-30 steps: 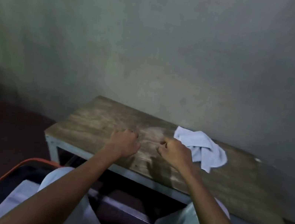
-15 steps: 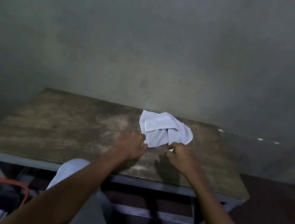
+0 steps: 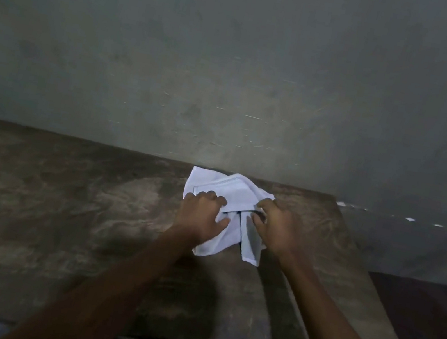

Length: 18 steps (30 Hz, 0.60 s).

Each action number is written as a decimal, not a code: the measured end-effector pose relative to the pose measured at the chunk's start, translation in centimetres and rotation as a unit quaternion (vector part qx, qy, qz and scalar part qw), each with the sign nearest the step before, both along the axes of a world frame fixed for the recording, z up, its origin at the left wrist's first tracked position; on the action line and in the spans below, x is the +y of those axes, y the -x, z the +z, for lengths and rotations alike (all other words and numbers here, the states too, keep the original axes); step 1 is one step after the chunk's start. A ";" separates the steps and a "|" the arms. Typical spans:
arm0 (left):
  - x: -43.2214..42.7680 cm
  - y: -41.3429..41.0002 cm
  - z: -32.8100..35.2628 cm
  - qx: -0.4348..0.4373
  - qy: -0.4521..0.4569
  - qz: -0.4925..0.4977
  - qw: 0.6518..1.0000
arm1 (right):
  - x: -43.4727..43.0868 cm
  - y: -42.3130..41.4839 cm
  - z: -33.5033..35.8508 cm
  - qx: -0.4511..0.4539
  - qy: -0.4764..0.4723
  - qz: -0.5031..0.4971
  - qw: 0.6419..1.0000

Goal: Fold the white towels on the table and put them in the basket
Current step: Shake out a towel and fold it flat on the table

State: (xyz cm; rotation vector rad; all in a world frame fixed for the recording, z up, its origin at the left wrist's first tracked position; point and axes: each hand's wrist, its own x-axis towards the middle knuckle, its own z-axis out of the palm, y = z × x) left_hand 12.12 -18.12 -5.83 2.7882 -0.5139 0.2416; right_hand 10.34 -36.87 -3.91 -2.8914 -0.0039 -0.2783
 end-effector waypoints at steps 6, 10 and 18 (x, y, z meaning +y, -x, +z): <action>-0.7 -1.6 -1.4 0.000 -0.009 0.011 1.000 | 0.1 -1.1 -1.6 0.021 0.008 -0.011 1.000; -0.1 -0.7 -0.8 -0.017 0.000 0.010 1.000 | 0.6 -0.1 -1.0 0.018 0.027 -0.005 0.999; 2.7 2.8 4.1 -0.069 -0.118 -0.011 0.991 | 0.8 4.1 1.6 -0.003 -0.084 0.019 0.996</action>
